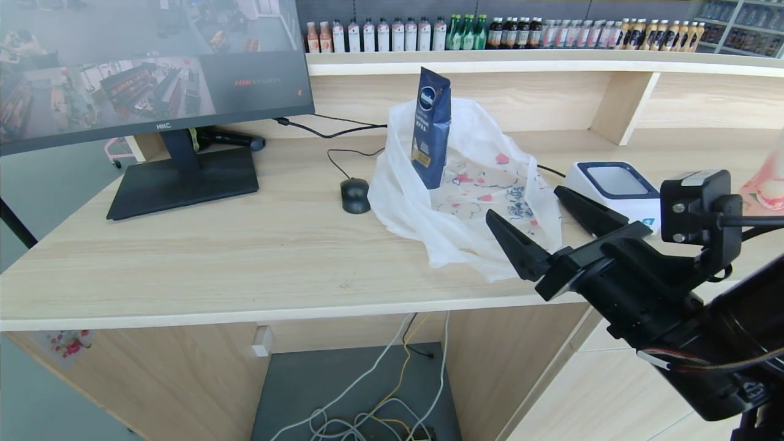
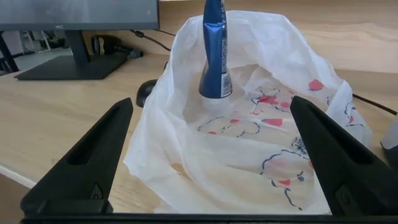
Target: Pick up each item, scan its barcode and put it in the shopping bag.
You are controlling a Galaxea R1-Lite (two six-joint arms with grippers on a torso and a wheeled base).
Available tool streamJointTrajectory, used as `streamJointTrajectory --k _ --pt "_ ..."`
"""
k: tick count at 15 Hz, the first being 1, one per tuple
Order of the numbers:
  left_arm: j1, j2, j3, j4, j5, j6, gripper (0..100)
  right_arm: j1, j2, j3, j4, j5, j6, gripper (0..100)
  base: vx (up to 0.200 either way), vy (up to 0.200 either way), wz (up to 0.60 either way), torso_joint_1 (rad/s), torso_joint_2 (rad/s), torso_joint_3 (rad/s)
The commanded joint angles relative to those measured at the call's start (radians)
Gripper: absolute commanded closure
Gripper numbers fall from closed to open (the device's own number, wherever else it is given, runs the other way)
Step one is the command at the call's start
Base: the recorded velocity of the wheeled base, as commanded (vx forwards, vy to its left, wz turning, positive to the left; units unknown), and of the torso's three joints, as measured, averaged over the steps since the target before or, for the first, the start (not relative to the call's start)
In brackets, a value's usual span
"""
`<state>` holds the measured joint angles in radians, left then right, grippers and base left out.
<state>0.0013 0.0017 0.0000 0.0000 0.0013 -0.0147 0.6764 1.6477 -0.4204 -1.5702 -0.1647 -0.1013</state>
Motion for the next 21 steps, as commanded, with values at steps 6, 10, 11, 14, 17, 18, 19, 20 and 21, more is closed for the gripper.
streamJointTrajectory --k 6,10,11,14,17,18,19,20,21 --pt "0.000 0.000 0.000 0.000 0.000 -0.004 0 0.058 -0.011 -0.009 -0.001 0.001 0.005 0 -0.033 0.000 0.00 0.000 0.00 -0.001" --pt "0.000 0.000 0.000 0.000 0.000 -0.001 0 0.078 -0.014 -0.029 -0.001 0.002 0.006 0 -0.100 0.000 0.00 0.001 0.00 0.001" --pt "0.000 0.000 0.000 0.000 0.000 -0.002 0 0.089 -0.012 -0.034 -0.001 0.002 0.006 0 0.000 0.000 0.00 0.000 0.00 0.000" --pt "0.000 0.000 0.000 0.000 0.000 -0.001 0 0.100 -0.017 -0.021 -0.001 0.002 0.008 0 0.000 0.000 0.00 0.000 0.00 0.000" --pt "0.000 0.000 0.000 0.000 0.000 -0.002 0 0.100 -0.009 -0.017 -0.001 0.002 0.008 0 0.000 -0.200 0.00 0.001 0.00 0.001" --pt "0.000 0.000 0.000 0.000 0.000 -0.002 0 0.100 -0.005 -0.018 -0.001 0.001 0.006 0 0.000 -0.200 0.00 -0.007 0.01 0.002" --pt "0.000 0.000 0.000 0.000 0.000 -0.004 0 0.098 0.003 -0.024 -0.001 0.002 -0.006 0 0.000 -0.200 0.00 0.012 0.01 0.007" --pt "0.000 0.001 0.000 0.000 0.000 -0.005 0 0.098 0.004 -0.024 -0.001 0.002 -0.008 0 0.000 -0.200 0.00 0.017 0.00 0.002" --pt "0.000 0.000 0.000 0.000 0.000 -0.007 0 0.097 0.008 -0.026 -0.001 0.002 -0.008 0 0.000 -0.200 0.00 -0.002 0.00 0.007"
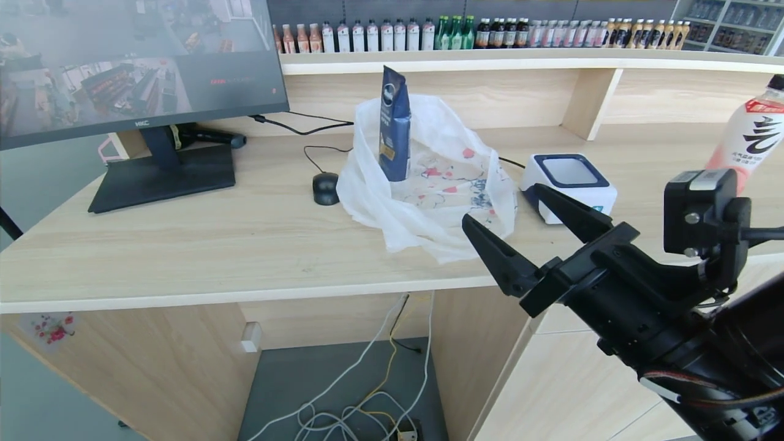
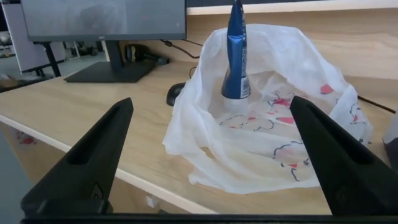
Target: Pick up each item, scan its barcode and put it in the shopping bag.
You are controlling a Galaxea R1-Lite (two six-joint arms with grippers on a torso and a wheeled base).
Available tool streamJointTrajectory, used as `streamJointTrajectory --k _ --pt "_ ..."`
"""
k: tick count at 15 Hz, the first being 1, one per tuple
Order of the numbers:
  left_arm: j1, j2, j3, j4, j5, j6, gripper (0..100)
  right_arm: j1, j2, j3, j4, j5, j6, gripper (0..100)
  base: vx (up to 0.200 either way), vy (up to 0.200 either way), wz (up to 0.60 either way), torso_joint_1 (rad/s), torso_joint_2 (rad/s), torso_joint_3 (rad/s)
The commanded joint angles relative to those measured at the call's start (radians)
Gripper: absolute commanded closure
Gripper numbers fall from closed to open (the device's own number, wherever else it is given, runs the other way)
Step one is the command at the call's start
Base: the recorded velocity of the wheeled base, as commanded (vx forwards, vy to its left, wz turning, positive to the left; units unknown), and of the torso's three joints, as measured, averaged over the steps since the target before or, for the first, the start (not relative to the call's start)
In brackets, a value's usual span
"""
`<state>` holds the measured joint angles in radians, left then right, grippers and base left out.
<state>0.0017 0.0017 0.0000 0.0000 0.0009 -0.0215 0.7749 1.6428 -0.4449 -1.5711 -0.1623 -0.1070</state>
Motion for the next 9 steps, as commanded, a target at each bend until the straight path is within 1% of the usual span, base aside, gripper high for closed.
streamJointTrajectory --k 1,5,9 --pt "0.000 0.000 0.000 0.000 0.001 -0.003 0 -0.002 0.014 -0.005 0.000 -0.002 -0.002 0 0.000 -0.200 0.00 0.002 0.00 0.002" --pt "0.000 0.001 0.000 0.000 0.001 -0.003 0 -0.003 0.017 -0.031 0.000 0.000 -0.002 0 0.000 -0.200 0.00 0.006 0.00 0.000" --pt "0.000 0.000 0.000 -0.002 0.001 -0.005 0 -0.032 0.012 -0.028 0.000 -0.002 -0.002 0 0.000 -0.200 0.00 0.002 0.00 -0.001"
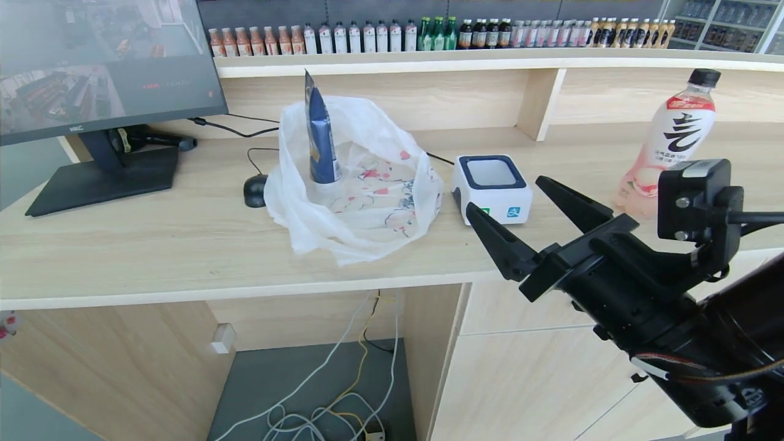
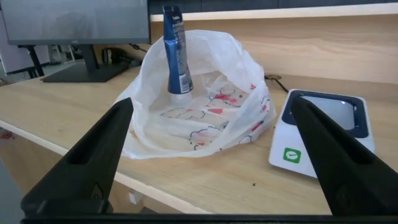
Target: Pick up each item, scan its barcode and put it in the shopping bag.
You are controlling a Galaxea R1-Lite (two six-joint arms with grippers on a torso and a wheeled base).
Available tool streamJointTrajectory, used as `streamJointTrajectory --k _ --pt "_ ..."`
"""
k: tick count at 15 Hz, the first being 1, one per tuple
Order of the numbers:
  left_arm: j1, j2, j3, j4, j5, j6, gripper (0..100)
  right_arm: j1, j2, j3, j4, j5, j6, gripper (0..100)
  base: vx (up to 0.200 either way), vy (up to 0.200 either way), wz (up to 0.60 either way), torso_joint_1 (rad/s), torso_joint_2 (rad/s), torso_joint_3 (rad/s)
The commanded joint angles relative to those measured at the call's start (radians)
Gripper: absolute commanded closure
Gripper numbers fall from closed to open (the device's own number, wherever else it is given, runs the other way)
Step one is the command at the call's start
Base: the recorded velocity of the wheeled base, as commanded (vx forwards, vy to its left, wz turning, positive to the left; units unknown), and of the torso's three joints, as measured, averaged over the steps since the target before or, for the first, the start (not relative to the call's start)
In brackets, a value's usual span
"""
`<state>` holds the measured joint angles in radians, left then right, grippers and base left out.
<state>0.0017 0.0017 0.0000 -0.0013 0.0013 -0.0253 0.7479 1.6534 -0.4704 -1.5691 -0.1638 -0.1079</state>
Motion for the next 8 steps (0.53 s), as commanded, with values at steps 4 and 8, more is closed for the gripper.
streamJointTrajectory --k 4,8 --pt "0.000 0.000 0.000 0.000 0.000 -0.001 0 -0.010 -0.003 0.001 -0.002 0.000 0.000 0 0.000 -0.200 0.00 0.000 0.00 0.004" --pt "0.000 0.000 0.000 0.000 0.000 -0.001 0 -0.010 0.000 -0.005 -0.002 0.001 0.000 0 0.000 -0.200 0.00 0.001 0.00 0.002"
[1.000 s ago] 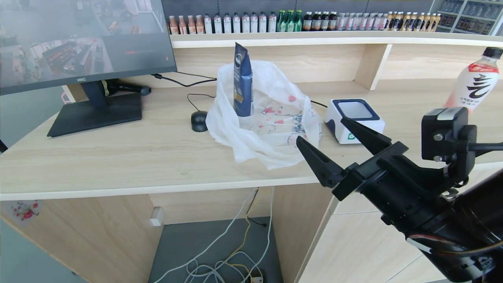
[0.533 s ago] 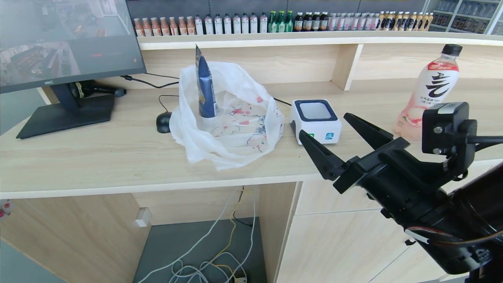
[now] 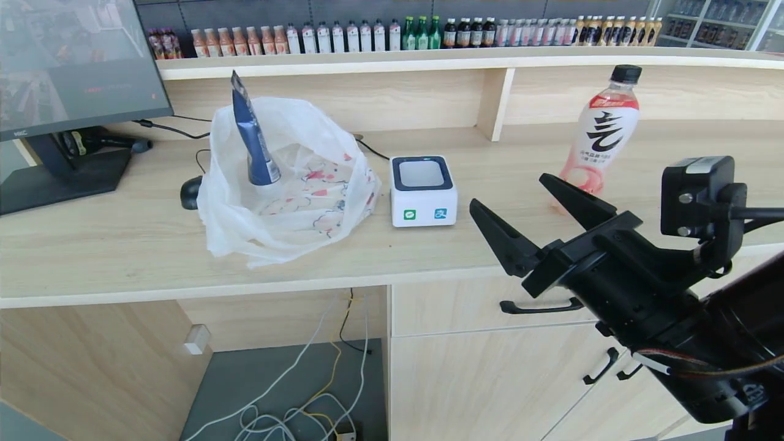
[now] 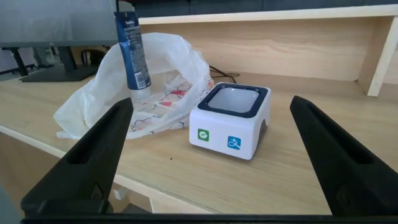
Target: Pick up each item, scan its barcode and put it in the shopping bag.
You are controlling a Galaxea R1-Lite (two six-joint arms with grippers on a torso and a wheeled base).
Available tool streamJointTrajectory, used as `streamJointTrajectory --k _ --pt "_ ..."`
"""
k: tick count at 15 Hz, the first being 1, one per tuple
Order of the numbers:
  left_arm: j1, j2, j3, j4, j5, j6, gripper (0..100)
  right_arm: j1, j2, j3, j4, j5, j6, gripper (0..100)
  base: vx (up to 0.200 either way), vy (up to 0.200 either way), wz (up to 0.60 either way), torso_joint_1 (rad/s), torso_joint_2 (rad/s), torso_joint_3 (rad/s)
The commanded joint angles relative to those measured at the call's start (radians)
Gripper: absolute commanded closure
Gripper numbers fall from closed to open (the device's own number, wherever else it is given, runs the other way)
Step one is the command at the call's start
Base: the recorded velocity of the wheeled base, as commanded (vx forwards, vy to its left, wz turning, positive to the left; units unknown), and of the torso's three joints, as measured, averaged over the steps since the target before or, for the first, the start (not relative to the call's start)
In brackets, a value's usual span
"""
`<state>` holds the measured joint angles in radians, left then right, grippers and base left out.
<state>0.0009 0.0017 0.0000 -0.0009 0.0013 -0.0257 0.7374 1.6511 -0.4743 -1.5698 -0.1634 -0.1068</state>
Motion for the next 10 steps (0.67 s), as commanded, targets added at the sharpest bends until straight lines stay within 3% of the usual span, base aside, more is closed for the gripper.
streamJointTrajectory --k 1,10 --pt "0.001 0.000 0.000 -0.001 0.000 0.000 0 0.000 0.003 -0.001 -0.001 -0.001 -0.001 0 0.000 -0.200 0.00 0.002 0.01 0.002" --pt "0.001 0.000 0.000 -0.001 0.000 0.000 0 -0.059 0.012 -0.015 -0.001 -0.001 -0.001 0 0.000 -0.200 0.00 0.001 0.00 0.004"
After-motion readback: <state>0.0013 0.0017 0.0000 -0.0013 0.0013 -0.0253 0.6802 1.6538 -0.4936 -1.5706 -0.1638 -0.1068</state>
